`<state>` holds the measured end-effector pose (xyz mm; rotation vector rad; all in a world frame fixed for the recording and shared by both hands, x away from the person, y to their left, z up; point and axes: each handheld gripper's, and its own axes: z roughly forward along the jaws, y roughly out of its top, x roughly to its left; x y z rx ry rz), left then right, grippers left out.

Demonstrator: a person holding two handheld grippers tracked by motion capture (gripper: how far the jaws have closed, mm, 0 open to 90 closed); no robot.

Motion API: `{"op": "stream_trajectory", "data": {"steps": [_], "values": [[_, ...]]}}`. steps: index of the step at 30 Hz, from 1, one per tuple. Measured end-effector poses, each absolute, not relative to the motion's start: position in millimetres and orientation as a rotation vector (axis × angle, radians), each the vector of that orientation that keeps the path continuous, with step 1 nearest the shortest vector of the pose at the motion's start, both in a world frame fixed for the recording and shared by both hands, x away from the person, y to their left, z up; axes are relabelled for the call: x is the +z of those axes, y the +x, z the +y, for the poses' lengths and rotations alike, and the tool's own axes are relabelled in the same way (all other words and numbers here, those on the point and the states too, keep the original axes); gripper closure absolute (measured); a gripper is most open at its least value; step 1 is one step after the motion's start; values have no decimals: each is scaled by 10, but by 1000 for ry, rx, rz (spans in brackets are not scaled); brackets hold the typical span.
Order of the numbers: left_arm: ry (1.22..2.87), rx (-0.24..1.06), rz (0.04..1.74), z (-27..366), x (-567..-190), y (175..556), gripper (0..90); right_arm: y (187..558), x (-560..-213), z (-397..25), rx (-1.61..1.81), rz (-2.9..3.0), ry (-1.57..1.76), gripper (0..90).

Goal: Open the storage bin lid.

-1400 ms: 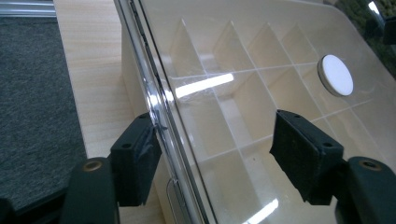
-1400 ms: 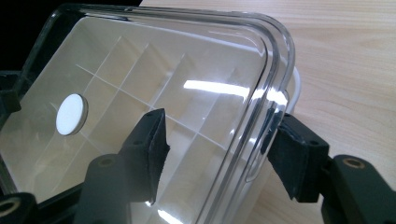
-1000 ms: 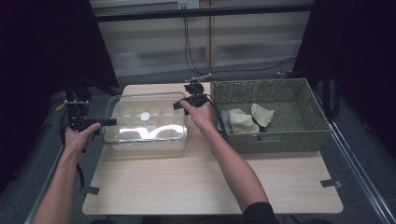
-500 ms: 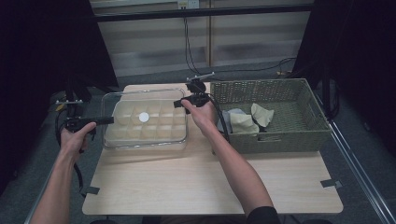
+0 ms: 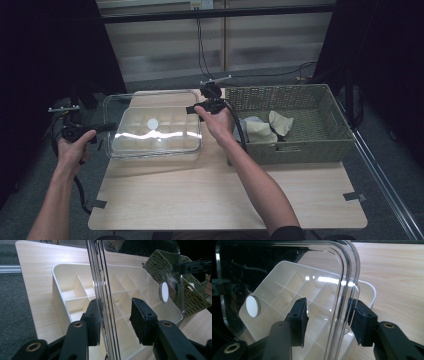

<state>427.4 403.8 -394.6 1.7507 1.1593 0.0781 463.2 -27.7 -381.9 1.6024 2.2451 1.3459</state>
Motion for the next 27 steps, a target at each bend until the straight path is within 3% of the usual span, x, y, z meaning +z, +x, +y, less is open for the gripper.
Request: {"op": "stream_trajectory", "data": {"steps": [7, 27], "values": [[1763, 108, 1142, 4020, -3873, 4177, 620, 4512, -3714, -334, 1389, 2235, 1581, 574], [1837, 204, 1099, 3913, -3784, 3905, 617, 4177, -3669, -436, 1423, 2223, 1558, 600]]}}
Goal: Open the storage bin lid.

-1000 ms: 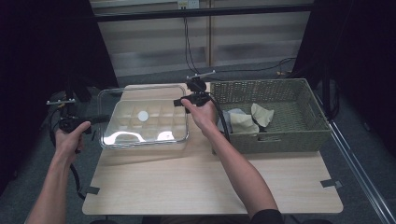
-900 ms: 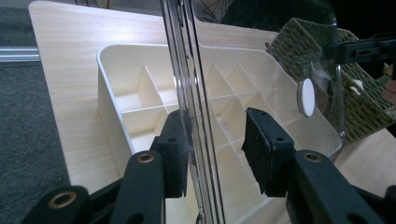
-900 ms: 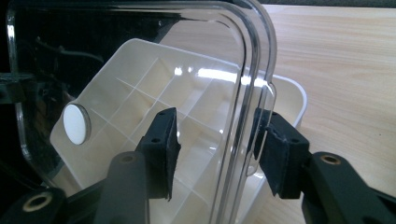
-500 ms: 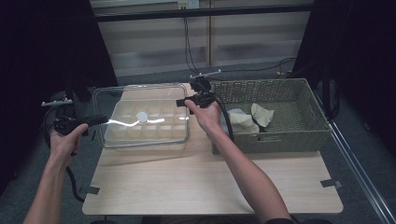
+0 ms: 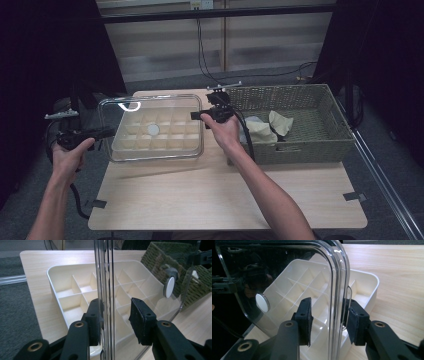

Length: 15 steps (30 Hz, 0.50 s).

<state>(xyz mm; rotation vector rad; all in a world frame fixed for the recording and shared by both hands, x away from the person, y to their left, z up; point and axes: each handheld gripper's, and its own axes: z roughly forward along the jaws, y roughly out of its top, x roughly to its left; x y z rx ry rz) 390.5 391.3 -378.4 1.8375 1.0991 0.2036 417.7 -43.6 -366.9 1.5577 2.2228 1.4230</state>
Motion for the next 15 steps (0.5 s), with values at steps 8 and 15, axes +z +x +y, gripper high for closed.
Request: {"op": "stream_trajectory", "data": {"steps": [8, 15], "values": [[1839, 204, 1090, 3944, -3818, 3791, 616, 4071, -3681, -418, 1430, 2241, 1543, 601], [1851, 206, 1102, 3934, -3877, 3720, 604, 3996, -3730, -418, 1426, 2261, 1544, 607]]}}
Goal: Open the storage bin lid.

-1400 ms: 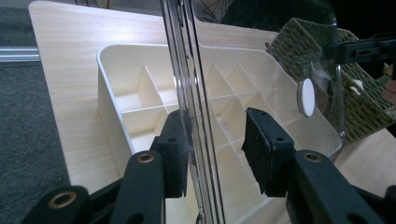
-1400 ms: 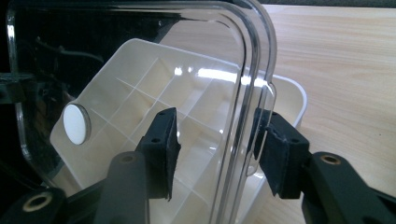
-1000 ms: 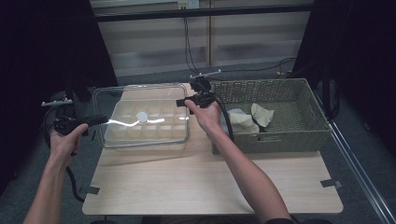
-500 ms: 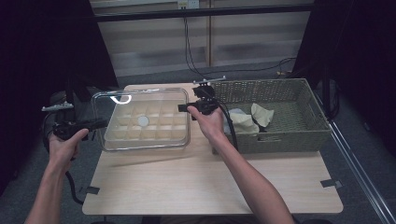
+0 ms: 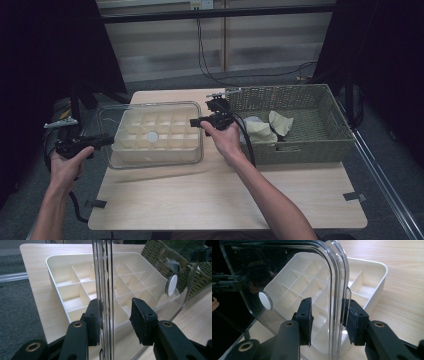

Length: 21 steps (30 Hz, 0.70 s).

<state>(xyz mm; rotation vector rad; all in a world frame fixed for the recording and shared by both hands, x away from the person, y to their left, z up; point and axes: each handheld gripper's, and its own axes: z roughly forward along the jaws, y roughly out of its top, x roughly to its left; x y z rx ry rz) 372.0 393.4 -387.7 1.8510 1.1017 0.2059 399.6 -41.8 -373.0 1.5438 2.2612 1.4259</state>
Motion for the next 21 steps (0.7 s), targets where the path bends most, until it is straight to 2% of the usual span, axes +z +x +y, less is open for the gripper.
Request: {"op": "stream_trajectory", "data": {"steps": [21], "values": [[1831, 201, 1102, 3966, -3975, 3447, 589, 3653, -3792, -425, 1442, 2294, 1522, 628]]}}
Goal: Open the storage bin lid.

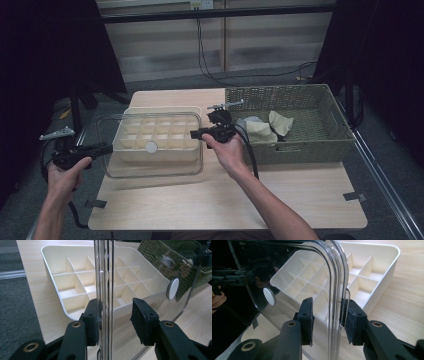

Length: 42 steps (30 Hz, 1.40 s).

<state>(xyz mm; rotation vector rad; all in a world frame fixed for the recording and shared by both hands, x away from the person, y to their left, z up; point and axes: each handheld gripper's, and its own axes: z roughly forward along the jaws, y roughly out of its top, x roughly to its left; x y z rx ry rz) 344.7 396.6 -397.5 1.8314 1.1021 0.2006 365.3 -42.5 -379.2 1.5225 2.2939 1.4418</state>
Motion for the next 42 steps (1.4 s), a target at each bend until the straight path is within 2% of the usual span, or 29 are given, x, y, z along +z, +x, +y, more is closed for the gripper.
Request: {"op": "stream_trajectory", "data": {"steps": [13, 42], "values": [[1815, 189, 1122, 4009, -4114, 3281, 575, 3448, -3897, -398, 1450, 2328, 1517, 654], [1849, 119, 1197, 4012, -4410, 3011, 544, 3133, -4214, -320, 1347, 2404, 1535, 637]]}}
